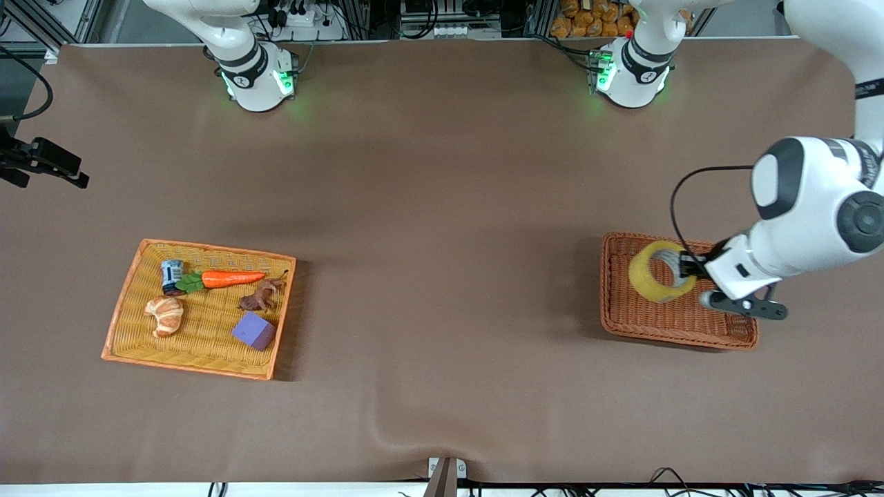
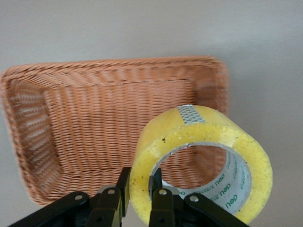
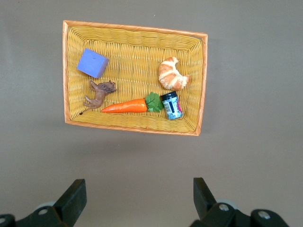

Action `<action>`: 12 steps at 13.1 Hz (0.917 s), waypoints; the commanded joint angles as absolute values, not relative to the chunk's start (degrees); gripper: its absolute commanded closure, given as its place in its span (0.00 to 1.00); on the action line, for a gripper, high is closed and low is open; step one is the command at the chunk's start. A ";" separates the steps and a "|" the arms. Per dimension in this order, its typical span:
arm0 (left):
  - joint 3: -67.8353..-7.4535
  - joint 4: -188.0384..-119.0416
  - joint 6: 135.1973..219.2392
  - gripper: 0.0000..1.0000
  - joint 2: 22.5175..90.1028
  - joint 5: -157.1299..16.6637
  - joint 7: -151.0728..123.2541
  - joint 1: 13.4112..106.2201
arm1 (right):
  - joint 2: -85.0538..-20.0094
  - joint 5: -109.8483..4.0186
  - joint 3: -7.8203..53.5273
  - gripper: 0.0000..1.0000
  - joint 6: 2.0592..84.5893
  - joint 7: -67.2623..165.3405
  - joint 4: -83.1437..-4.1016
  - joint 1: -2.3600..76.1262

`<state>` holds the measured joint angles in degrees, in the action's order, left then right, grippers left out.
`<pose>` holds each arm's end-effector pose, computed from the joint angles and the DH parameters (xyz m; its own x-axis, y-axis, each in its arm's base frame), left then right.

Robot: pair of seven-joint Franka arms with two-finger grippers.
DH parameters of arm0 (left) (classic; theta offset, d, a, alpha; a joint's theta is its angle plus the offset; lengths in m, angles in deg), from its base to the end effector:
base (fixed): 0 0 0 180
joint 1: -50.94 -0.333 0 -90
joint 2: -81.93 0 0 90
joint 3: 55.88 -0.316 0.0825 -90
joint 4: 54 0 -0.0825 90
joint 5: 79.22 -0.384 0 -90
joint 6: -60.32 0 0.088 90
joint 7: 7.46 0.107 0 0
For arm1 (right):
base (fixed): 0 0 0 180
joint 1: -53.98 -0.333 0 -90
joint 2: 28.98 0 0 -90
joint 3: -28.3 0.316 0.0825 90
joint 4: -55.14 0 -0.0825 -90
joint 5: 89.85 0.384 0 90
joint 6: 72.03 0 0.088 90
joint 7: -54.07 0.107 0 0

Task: Transfer tape with both arms
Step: 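Carry the tape with the left gripper over the wicker basket and lower it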

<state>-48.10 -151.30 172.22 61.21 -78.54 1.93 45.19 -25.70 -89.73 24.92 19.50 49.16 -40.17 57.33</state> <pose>0.6425 -0.0158 0.3780 0.9775 -0.1896 -0.0928 -0.1831 -0.9803 0.0745 0.5343 -0.0637 0.6142 0.9995 -0.0317 -0.0083 -0.0317 -0.9995 -0.0062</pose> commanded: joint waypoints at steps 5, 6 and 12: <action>-47.62 -152.26 177.21 1.00 52.93 -81.24 5.11 40.05 | -25.55 -88.71 25.49 0.00 19.99 48.97 -40.93 58.29; -47.62 -152.53 177.82 1.00 52.06 -81.42 5.28 39.00 | -25.64 -88.71 25.58 0.00 19.81 48.97 -40.93 58.29; -46.83 -151.56 179.24 0.00 52.47 -81.16 -2.51 39.86 | -25.99 -88.71 25.49 0.00 19.73 48.89 -40.58 58.64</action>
<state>-47.60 -151.77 179.59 49.87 -80.85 1.27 39.52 -25.95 -89.73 24.90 19.56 49.16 -40.54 57.33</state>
